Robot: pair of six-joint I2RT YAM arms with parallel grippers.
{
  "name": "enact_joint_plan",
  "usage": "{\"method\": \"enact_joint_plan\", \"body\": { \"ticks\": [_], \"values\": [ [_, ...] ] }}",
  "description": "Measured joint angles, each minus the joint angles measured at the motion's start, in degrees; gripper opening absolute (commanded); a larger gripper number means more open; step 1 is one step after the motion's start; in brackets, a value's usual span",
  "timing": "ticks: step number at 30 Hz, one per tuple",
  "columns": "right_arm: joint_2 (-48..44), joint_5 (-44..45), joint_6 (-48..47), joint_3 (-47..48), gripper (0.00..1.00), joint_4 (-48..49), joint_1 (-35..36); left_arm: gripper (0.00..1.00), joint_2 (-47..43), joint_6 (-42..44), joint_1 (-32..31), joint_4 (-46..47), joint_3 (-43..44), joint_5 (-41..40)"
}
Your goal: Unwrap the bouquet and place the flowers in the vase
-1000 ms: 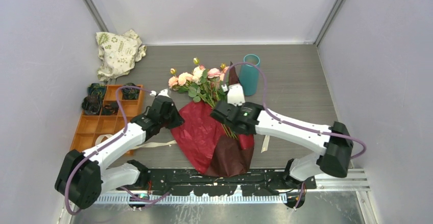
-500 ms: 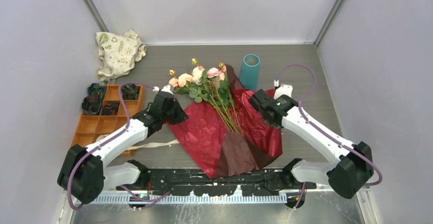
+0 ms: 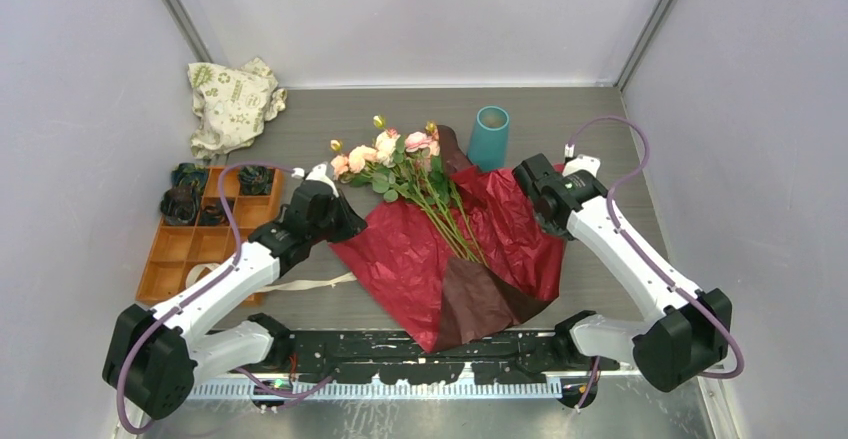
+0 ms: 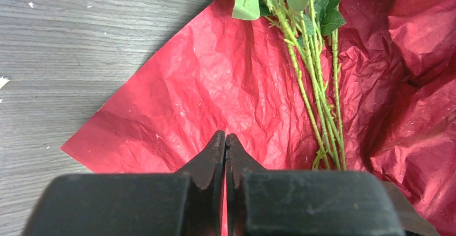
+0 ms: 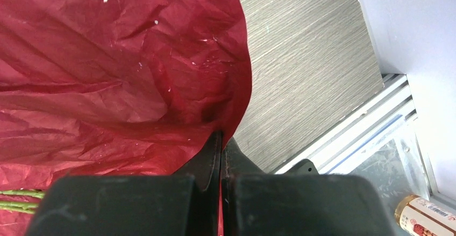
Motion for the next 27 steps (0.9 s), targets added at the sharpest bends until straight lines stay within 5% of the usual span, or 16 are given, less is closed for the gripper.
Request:
{"method": "enact_joint_plan", "body": {
  "ticks": [8, 12, 21, 27],
  "values": [
    [0.1, -6.7, -2.3, -1.7, 0.15, 3.5, -9.2, 0.02, -0.6, 0.0, 0.0, -1.0, -0.1, 0.0],
    [0.9, -9.8, -3.7, -2.7, 0.31, 5.1, -14.6, 0.02, -0.2, 0.4, 0.0, -1.0, -0.1, 0.0],
    [-0.9, -4.4, -4.0, 4.6, 0.52, 3.9, -14.8, 0.02, 6.3, 1.0, 0.0, 1.3, -0.1, 1.6],
    [-11.3, -9.2, -6.8, 12.3, 0.52, 5.0, -12.3, 0.0, 13.9, 0.7, 0.0, 4.5, 0.0, 3.2]
  ]
}}
